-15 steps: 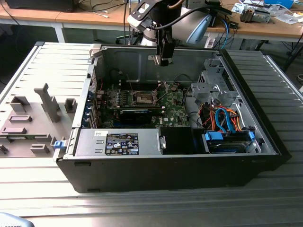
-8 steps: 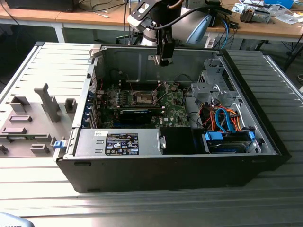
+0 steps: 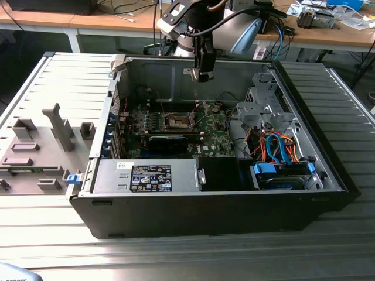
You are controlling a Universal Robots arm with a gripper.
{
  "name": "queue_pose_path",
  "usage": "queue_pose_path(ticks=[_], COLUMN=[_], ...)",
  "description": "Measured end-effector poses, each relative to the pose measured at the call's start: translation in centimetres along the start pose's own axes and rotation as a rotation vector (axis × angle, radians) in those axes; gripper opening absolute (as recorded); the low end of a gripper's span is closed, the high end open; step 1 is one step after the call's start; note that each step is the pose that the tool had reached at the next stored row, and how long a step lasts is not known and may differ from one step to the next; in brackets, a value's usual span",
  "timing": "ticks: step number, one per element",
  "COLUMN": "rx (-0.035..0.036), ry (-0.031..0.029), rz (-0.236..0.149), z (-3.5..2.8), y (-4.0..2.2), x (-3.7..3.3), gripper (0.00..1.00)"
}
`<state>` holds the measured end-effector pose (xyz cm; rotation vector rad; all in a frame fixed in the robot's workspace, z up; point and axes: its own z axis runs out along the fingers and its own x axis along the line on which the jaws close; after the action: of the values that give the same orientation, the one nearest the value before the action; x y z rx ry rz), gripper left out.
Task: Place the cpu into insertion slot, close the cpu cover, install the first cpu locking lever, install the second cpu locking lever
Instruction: 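Place the cpu into insertion slot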
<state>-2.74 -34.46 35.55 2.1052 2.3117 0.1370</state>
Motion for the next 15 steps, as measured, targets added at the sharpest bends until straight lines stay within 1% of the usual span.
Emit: queue_pose_path(ticks=[15], rx=[-0.0006], ry=[-0.0009], rz=[0.012], z=[0.0], y=[0.0], x=[0.0], gripper=[0.55])
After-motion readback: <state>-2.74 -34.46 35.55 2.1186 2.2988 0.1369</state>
